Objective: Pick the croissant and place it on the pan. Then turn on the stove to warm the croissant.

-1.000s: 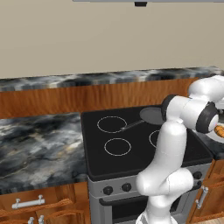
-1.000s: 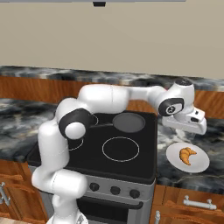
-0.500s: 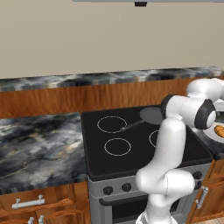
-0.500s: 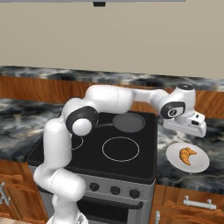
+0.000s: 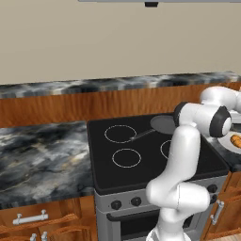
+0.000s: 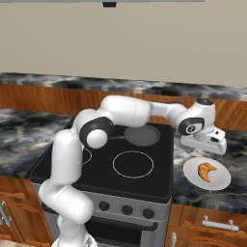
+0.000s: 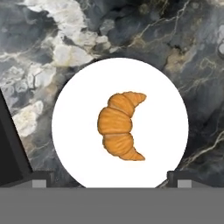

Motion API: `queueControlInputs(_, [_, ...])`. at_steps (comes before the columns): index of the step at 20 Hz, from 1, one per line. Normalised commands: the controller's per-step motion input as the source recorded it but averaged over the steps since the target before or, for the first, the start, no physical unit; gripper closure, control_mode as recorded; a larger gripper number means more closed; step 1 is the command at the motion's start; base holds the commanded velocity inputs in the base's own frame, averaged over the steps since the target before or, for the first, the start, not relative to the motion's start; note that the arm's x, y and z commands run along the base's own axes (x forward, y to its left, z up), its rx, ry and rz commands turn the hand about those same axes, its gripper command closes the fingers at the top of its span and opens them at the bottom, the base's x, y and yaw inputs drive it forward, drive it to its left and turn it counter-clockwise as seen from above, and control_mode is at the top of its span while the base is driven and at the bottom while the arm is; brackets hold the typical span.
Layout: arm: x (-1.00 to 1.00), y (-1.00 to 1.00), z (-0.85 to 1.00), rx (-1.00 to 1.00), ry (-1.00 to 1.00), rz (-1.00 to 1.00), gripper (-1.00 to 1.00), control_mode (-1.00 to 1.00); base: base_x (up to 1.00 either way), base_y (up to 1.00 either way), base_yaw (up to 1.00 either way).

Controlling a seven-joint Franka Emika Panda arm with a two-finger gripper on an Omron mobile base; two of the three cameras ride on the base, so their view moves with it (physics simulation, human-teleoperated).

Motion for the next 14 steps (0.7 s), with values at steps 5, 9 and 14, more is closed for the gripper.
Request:
queueControlInputs(5, [0.18,-0.15,-0.22,0.0,0.0,0.0,-1.0,-1.0,0.0,0.0,0.0])
queueControlInputs(9, [0.15,-0.2,-0.16,0.0,0.0,0.0,-1.0,-1.0,0.0,0.0,0.0])
queueControlInputs(14, [0.15,-0.19,-0.17,0.0,0.0,0.0,-1.0,-1.0,0.0,0.0,0.0])
